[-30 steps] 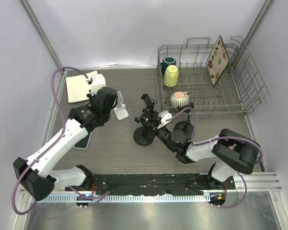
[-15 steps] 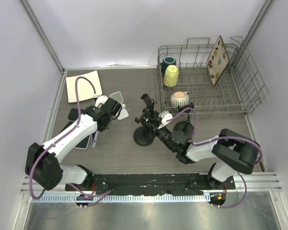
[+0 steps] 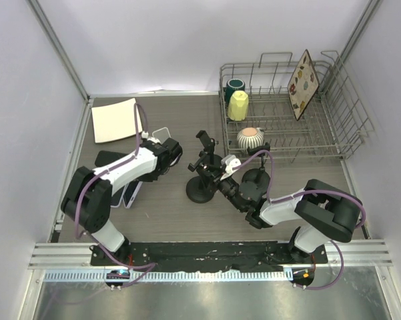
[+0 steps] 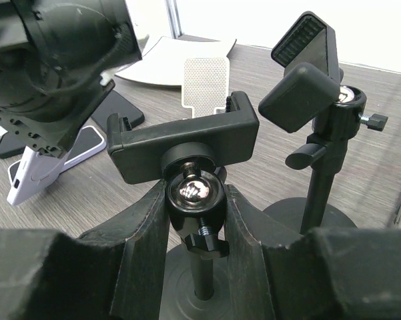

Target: Remove the phone from the phone stand

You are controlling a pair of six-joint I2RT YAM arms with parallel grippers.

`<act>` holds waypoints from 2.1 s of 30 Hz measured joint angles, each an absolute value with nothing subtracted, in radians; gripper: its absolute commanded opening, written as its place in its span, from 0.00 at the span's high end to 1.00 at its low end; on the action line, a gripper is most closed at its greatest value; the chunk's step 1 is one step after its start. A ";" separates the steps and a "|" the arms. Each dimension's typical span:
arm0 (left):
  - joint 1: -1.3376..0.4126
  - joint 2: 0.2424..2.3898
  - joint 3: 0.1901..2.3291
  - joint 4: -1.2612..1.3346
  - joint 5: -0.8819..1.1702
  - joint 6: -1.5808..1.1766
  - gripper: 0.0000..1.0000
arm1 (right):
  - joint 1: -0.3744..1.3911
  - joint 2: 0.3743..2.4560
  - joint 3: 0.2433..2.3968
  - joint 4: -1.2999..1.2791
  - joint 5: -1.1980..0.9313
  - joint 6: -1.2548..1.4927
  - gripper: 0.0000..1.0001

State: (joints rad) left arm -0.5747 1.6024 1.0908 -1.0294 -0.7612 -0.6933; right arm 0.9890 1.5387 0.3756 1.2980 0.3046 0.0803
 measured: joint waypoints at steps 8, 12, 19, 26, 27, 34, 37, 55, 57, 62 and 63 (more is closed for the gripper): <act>-0.574 1.643 1.086 -0.995 -0.738 -0.704 0.48 | 0.989 1.545 0.374 1.310 0.305 0.078 0.99; -0.570 1.654 1.061 -0.966 -0.680 -0.721 0.39 | 0.989 1.546 0.374 1.312 0.305 0.077 0.99; -0.567 1.658 1.058 -0.934 -0.652 -0.727 0.26 | 0.989 1.546 0.372 1.315 0.305 0.077 0.99; -0.567 1.636 1.020 -0.877 -0.612 -0.727 0.05 | 0.989 1.546 0.372 1.316 0.305 0.075 0.99; -0.567 1.629 1.014 -0.868 -0.603 -0.726 0.04 | 0.989 1.546 0.371 1.316 0.304 0.075 0.99; -0.567 1.573 1.001 -0.807 -0.561 -0.727 0.00 | 0.989 1.546 0.370 1.316 0.292 0.062 0.99; -0.567 1.477 0.984 -0.786 -0.551 -0.726 0.00 | 0.989 1.546 0.370 1.313 0.281 0.051 0.98; -0.567 0.602 0.867 -0.624 -0.686 -0.587 0.00 | 0.981 1.377 0.391 0.966 0.247 0.064 0.11; -0.567 0.483 0.846 -0.598 -0.701 -0.548 0.00 | 0.981 1.305 0.413 0.883 0.236 0.073 0.10; -0.567 0.254 0.832 -0.542 -0.727 -0.439 0.00 | 0.981 1.103 0.484 0.652 0.207 0.098 0.05; -0.567 0.229 0.832 -0.535 -0.730 -0.425 0.00 | 0.981 1.063 0.502 0.600 0.207 0.102 0.04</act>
State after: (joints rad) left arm -0.5667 0.2287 0.8318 -0.5350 -0.7303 -0.4252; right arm 0.9813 1.0634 0.5022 0.6003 0.2070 0.1017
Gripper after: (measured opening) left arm 0.996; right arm 0.933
